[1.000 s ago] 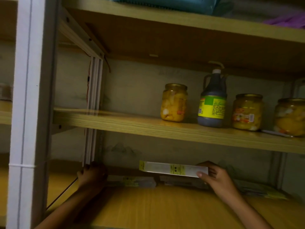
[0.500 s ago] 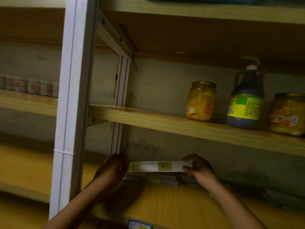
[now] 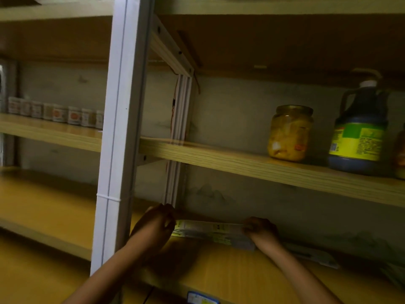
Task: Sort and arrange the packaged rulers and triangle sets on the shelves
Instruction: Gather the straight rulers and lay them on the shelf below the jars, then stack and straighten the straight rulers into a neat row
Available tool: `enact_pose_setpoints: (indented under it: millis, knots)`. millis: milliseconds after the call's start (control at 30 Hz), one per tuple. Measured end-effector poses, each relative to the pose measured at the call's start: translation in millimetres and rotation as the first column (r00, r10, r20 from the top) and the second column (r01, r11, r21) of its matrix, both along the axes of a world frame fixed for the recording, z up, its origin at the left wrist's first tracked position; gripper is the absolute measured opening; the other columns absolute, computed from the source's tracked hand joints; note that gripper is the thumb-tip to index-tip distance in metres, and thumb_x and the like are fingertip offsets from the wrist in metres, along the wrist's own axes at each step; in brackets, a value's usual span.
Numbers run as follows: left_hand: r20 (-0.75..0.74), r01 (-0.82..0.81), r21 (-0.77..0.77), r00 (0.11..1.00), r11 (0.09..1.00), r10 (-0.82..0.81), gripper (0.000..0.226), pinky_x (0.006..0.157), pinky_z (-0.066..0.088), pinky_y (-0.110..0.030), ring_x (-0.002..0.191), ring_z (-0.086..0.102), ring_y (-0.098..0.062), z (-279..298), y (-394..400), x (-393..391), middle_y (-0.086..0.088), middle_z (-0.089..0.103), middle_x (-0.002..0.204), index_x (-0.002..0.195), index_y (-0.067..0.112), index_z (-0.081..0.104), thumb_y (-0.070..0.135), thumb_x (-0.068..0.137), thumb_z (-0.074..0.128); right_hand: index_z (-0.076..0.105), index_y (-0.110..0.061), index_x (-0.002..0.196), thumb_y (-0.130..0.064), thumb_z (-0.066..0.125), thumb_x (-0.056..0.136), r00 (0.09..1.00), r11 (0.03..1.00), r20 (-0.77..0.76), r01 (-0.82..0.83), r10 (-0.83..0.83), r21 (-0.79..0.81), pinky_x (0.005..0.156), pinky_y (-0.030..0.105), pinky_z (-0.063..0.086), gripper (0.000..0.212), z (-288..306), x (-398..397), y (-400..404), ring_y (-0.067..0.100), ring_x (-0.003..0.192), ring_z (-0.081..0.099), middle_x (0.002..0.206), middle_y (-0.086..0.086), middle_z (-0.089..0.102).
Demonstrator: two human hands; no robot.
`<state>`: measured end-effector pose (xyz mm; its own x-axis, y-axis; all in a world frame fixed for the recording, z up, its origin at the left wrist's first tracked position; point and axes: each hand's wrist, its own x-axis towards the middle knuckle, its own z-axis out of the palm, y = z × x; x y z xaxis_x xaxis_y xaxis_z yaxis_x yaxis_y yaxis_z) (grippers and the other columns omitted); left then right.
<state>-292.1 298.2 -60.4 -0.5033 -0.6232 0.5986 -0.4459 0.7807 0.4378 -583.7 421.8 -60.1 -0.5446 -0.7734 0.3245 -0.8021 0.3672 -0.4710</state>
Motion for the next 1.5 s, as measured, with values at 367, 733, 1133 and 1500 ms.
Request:
enact_pose_setpoints:
  millis: [367, 733, 1133, 1500]
  knots:
    - [-0.094, -0.039, 0.034, 0.995, 0.999, 0.042, 0.015, 0.073, 0.043, -0.017, 0.097, 0.052, -0.005, -4, -4, -23, 0.012, 0.054, 0.106, 0.104, 0.032, 0.058, 0.024, 0.096, 0.049, 0.073, -0.02, 0.102, -0.02, 0.051, 0.097, 0.997, 0.997, -0.039, -0.066, 0.064, -0.05, 0.078, 0.024, 0.041, 0.023, -24, -7, -1, 0.016, 0.1, 0.061, 0.105, 0.0, 0.064]
    - [-0.314, -0.031, -0.106, 0.949, 0.994, -0.004, 0.016, 0.067, 0.051, -0.024, 0.082, 0.061, -0.011, -23, -33, -45, 0.003, 0.063, 0.096, 0.1, 0.019, 0.065, 0.01, 0.087, 0.064, 0.06, -0.037, 0.118, -0.035, 0.055, 0.094, 0.993, 0.979, -0.111, -0.06, 0.039, -0.193, 0.09, 0.021, 0.039, 0.025, -28, -27, 0, 0.002, 0.112, 0.044, 0.114, -0.013, 0.054]
    - [-0.296, -0.023, -0.11, 0.955, 0.994, -0.01, 0.015, 0.067, 0.035, -0.009, 0.081, 0.054, -0.009, -40, -45, -50, 0.004, 0.059, 0.093, 0.098, 0.016, 0.065, 0.008, 0.085, 0.064, 0.066, -0.041, 0.097, -0.053, 0.062, 0.086, 0.989, 0.989, -0.038, -0.146, 0.146, 0.01, 0.086, 0.028, 0.046, 0.017, -34, -38, 8, 0.007, 0.101, 0.051, 0.103, -0.015, 0.055]
    - [-0.247, 0.015, -0.076, 0.968, 0.997, -0.033, 0.015, 0.066, 0.035, -0.011, 0.082, 0.053, -0.011, -44, -45, -51, 0.002, 0.059, 0.094, 0.097, 0.015, 0.065, 0.01, 0.083, 0.067, 0.06, -0.025, 0.097, -0.028, 0.076, 0.081, 0.988, 0.986, 0.09, -0.112, 0.124, -0.122, 0.061, 0.017, 0.042, 0.023, -19, -18, 16, 0.004, 0.083, 0.058, 0.093, -0.006, 0.062]
